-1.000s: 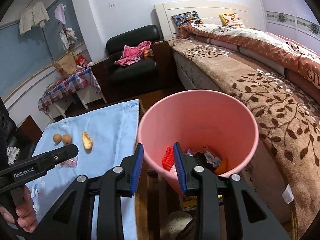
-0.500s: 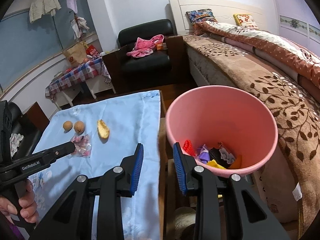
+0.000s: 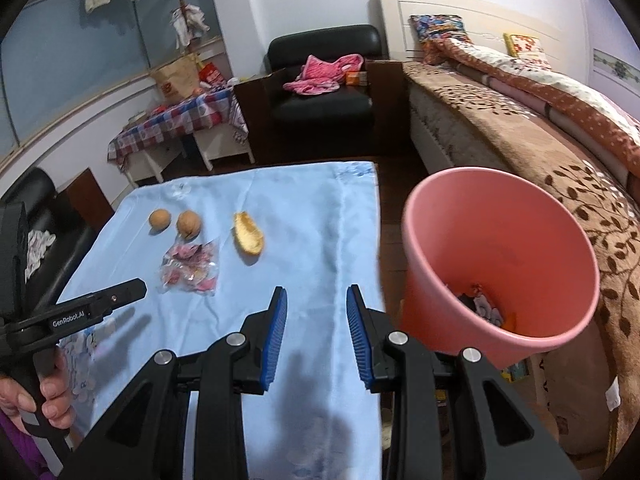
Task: Collect trash
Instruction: 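Move both grippers back over the table toward the candy wrapper and orange peel, then grasp the red-and-white candy wrapper with the left gripper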
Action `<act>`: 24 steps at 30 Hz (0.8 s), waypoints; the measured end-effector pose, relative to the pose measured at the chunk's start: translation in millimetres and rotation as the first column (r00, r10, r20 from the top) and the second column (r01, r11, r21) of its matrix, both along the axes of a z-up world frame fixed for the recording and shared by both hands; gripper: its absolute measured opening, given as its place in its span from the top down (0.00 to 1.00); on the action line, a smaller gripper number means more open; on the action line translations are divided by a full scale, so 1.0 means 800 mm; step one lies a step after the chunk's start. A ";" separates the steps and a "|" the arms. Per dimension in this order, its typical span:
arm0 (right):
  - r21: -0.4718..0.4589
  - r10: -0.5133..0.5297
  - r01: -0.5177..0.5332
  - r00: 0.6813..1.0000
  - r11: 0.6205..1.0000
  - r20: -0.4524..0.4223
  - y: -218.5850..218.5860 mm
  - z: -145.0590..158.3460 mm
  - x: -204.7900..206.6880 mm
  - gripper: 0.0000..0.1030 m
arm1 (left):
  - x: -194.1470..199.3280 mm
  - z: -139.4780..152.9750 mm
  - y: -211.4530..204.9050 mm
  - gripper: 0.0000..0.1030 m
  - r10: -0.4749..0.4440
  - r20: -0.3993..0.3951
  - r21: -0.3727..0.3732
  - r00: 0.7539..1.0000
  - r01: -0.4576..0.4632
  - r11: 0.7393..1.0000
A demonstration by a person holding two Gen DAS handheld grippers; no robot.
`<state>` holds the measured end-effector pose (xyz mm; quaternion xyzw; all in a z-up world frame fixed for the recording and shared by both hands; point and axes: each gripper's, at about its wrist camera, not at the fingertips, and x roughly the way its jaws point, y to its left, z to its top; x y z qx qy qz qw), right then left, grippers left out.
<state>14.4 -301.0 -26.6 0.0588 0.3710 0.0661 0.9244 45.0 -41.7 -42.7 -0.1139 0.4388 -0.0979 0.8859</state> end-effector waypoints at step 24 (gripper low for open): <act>-0.022 0.124 -0.126 0.991 0.992 -0.054 0.072 -0.027 0.042 0.71 | 0.053 -0.007 0.013 0.60 0.023 -0.027 -0.043 0.999 -0.024 0.999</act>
